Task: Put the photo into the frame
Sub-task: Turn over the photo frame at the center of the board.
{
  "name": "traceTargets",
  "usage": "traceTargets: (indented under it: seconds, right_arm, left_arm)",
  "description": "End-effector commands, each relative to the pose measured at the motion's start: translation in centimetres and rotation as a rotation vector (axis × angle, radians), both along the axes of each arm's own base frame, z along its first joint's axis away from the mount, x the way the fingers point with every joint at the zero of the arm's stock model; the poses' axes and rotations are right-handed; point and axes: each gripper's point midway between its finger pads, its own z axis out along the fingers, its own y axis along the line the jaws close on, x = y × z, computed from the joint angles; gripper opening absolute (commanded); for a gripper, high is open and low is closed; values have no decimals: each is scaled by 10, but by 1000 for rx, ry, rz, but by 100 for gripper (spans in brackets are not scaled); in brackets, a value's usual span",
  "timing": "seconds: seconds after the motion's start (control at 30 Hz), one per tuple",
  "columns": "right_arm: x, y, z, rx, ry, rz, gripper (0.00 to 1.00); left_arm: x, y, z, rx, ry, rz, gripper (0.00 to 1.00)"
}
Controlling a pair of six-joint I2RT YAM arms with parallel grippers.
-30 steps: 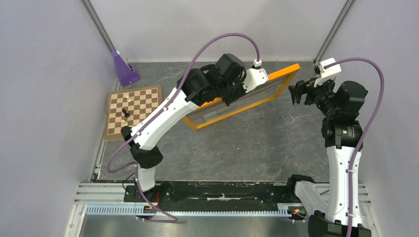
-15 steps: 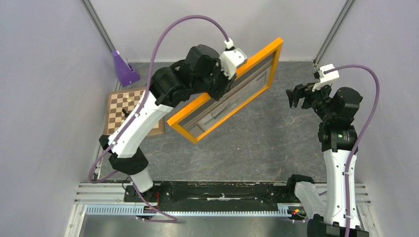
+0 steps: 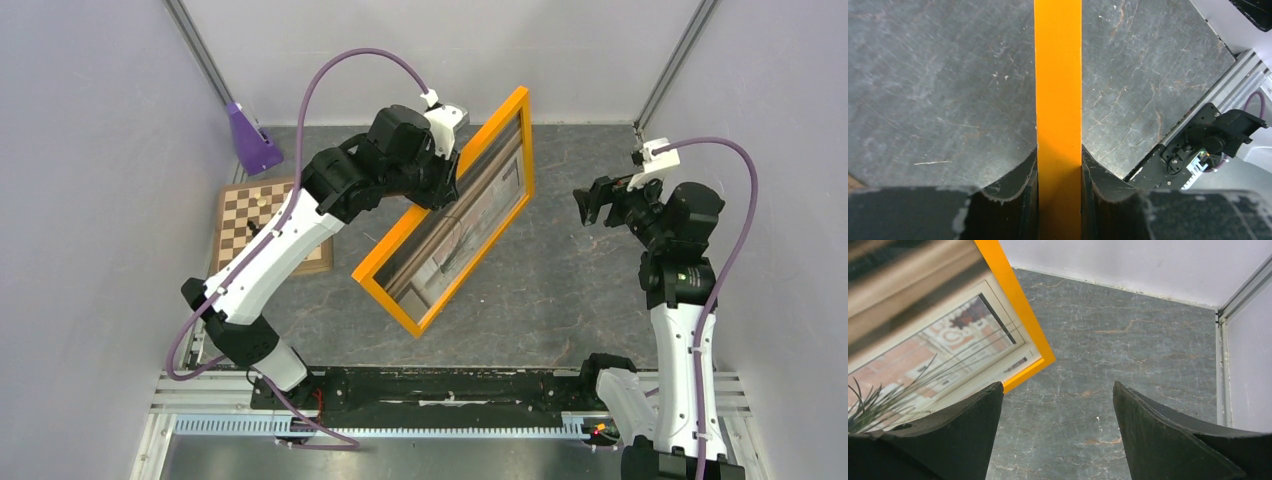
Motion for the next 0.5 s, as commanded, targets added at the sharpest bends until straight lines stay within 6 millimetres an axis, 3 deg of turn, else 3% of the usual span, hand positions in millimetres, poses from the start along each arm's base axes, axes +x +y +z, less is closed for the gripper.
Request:
traceTargets:
  seconds: [0.0, 0.47]
  right_arm:
    - [0, 3, 1, 16, -20, 15, 83]
    - [-3, 2, -19, 10, 10, 11, 83]
  left_arm:
    - [5, -13, 82, -347, -86, 36, 2]
    - [38, -10, 27, -398, 128, 177, 2]
